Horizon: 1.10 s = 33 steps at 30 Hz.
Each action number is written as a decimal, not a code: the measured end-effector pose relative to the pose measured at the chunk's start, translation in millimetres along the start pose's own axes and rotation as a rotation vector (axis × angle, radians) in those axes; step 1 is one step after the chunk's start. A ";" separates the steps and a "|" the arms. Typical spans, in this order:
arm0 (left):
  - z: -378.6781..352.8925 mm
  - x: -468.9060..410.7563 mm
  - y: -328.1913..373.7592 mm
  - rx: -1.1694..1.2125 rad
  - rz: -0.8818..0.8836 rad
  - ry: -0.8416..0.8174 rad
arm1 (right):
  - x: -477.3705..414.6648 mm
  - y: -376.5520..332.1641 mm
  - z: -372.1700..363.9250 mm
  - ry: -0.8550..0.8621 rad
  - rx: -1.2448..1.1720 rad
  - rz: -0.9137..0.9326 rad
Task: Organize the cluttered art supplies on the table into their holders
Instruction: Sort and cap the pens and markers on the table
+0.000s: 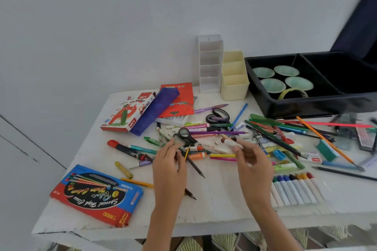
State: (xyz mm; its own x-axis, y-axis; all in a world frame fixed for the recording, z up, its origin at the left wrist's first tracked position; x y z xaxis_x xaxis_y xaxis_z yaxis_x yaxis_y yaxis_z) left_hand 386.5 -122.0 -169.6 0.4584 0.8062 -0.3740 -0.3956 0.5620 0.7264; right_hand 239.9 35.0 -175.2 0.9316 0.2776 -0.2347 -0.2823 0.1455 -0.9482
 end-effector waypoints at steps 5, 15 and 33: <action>-28.5 31.6 38.7 0.125 -0.023 -0.023 | -2.7 19.3 51.0 0.074 -0.039 -0.086; -92.3 110.9 76.8 0.001 0.023 -0.169 | 11.5 29.9 102.0 -0.158 -0.096 -0.038; -104.6 129.0 67.2 0.097 0.048 -0.186 | 60.4 32.2 68.4 -0.434 0.519 0.723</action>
State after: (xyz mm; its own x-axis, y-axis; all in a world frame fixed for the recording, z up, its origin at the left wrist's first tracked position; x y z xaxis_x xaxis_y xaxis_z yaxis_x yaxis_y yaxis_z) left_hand 335.8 39.1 -229.4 0.5833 0.7786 -0.2314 -0.3465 0.4962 0.7960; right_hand 271.4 121.4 -205.2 0.3602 0.7723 -0.5233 -0.9119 0.1731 -0.3722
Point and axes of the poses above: each hand's wrist, its own x-axis away from the middle knuckle, its own z-axis out of the back of the hand, y = z × x, the point moved 7 cm from there along -x, towards the middle knuckle, and after that the axes turned 3 degrees about x, right-handed, at the moved point
